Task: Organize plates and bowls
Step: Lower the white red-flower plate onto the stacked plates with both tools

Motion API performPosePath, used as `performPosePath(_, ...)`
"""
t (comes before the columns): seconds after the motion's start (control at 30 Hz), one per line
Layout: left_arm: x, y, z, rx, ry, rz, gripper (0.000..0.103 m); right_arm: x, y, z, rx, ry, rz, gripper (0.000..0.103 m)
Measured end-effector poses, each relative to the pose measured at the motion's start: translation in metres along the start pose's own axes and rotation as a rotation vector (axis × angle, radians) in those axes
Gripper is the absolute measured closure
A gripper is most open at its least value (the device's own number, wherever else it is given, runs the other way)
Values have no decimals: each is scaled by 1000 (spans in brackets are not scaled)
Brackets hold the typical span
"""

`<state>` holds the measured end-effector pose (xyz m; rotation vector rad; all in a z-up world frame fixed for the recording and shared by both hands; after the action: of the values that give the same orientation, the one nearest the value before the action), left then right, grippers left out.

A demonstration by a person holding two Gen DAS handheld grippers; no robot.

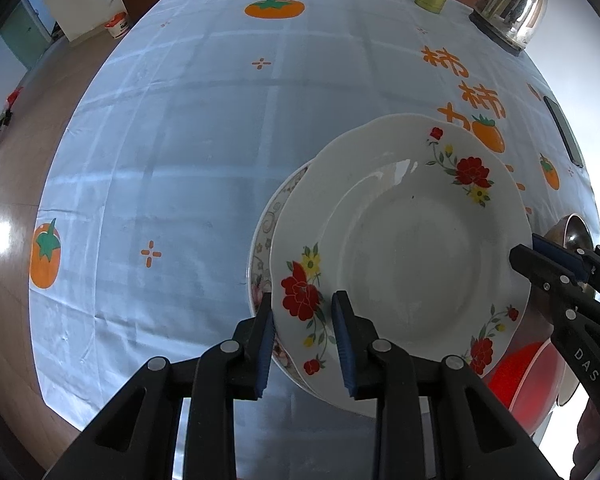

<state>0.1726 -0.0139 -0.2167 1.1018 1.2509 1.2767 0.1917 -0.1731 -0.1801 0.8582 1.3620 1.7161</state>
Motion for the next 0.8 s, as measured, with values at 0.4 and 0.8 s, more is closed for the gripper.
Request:
performPosePath(0.4,6,0,2,-1,14,3,72,7,-2,2,-1,14,4,86)
performPosePath(0.8,3,-4,2,9,4,-3,72,5,-3,3,3,8,3,86)
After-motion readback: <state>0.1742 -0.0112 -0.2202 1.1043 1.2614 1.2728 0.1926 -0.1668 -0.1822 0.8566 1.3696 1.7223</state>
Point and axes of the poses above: each gripper's, at about its wrist camera, not at the fingertips, and y roughly against the way its jaws point, x to its left, z to its top, the point moved 9 cm from there along -y, roughly the way its jaws point, and after that the axes turned 10 degrees about x, right-handed, at the moved point
